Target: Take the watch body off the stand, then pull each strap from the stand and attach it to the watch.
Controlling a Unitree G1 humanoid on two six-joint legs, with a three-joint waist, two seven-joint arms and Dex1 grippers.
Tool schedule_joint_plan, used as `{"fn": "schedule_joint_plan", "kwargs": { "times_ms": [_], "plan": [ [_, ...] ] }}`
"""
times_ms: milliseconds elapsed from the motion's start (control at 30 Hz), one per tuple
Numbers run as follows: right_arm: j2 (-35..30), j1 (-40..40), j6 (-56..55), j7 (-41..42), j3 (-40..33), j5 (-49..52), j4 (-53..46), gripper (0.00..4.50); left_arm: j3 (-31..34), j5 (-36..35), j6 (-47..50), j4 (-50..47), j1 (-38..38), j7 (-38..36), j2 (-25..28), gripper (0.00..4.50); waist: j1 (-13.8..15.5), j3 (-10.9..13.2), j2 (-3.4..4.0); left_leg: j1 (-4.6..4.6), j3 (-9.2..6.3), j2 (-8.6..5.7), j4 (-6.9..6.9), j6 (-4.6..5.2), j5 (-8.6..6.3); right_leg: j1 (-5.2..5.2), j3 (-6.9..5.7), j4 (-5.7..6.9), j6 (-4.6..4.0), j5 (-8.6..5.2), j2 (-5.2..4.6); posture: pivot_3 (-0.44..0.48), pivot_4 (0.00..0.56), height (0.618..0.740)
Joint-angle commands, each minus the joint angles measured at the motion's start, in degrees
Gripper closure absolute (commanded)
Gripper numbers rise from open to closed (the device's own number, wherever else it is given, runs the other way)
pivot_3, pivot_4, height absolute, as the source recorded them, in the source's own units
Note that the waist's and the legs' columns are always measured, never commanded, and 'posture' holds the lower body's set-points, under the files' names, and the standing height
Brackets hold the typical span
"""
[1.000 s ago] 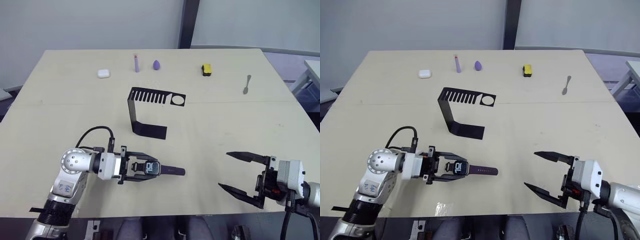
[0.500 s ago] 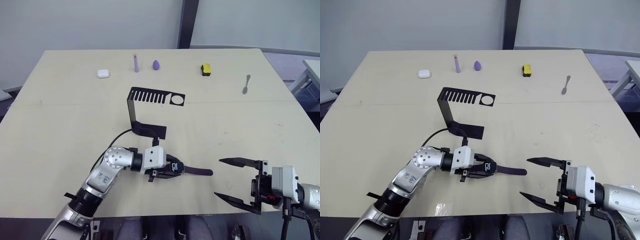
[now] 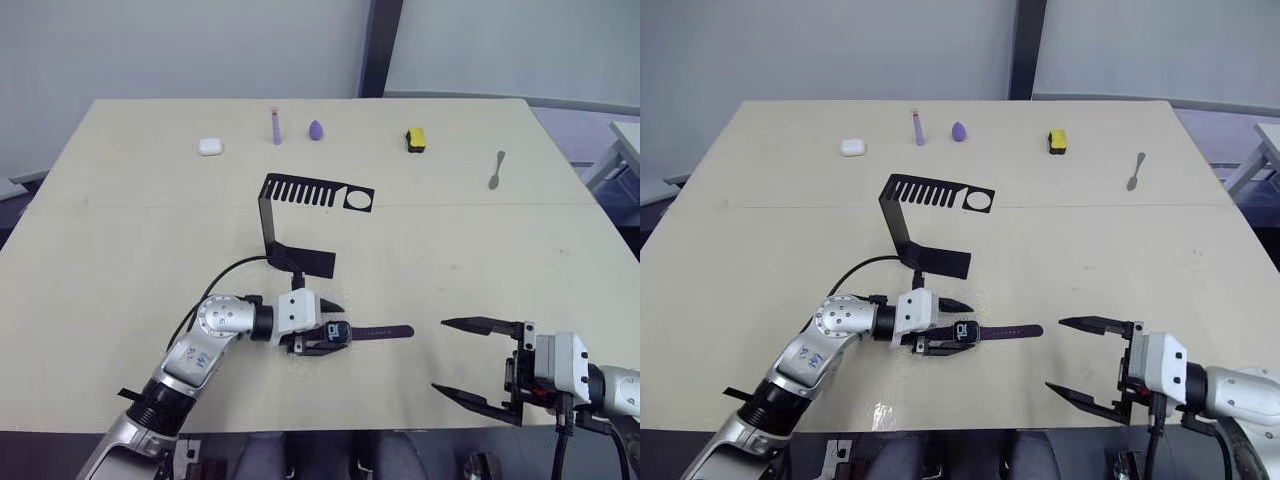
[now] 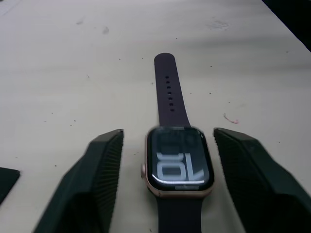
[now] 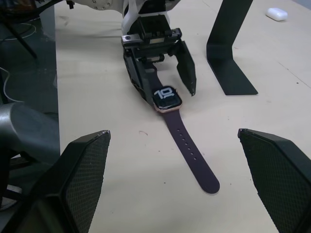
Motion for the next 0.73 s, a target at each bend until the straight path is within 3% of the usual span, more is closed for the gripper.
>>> {"fn": "schedule_joint_plan", "kwargs": {
  "times_ms": [33,233,367,533,733],
  "plan": [
    [-0.4,0.1,-1.2,1.2,-2.3,0.4,2.3,0.0,8.0,-6.4,-5.6,-2.4,3.3,-3.9,4.2,0.03,-0.3,0.0,0.0,0.01,0.0,0.04,-0.01,-0.03,-0.01,-0.01,0.01,0.0,-0.02,-0.01,-0.02,0.0,0.15,0.74],
    [-3.9,-5.3,-3.1,3.1,-7.9,-0.3,14.9,0.0,25.2,-12.1,-8.5,-1.8,13.7,-6.7,15.9,0.03,-1.3,0.0,0.03,0.06,0.01,0.11,0.01,-0.12,-0.03,-0.03,-0.06,0.14,-0.15,-0.08,-0.01,0.0,0.15,0.74],
    [-5.6,-10.6,-5.2,3.4,-8.8,-1.7,21.7,0.0,36.1,-12.4,-10.3,3.3,18.7,-3.6,19.2,0.03,-1.3,0.0,0.05,0.06,0.0,0.1,-0.04,-0.07,-0.07,-0.04,-0.07,0.09,-0.17,-0.1,-0.15,0.0,0.15,0.74],
    [-5.7,-15.1,-8.3,3.8,-7.1,-3.8,27.2,0.0,39.2,-8.9,-15.4,10.7,20.2,-1.5,20.8,0.03,-1.3,0.0,0.07,0.05,0.01,0.06,-0.09,-0.12,-0.07,-0.06,-0.12,0.1,-0.18,-0.1,-0.23,0.0,0.15,0.74],
    [-6.4,-19.9,-10.1,3.7,-6.2,-5.6,31.7,0.0,39.6,-9.1,-17.7,11.3,21.6,-1.3,20.5,0.03,-1.5,0.0,0.07,0.06,0.12,0.02,-0.09,-0.19,-0.03,-0.1,-0.13,0.12,-0.13,-0.08,-0.44,0.0,0.15,0.74]
  ]
}}
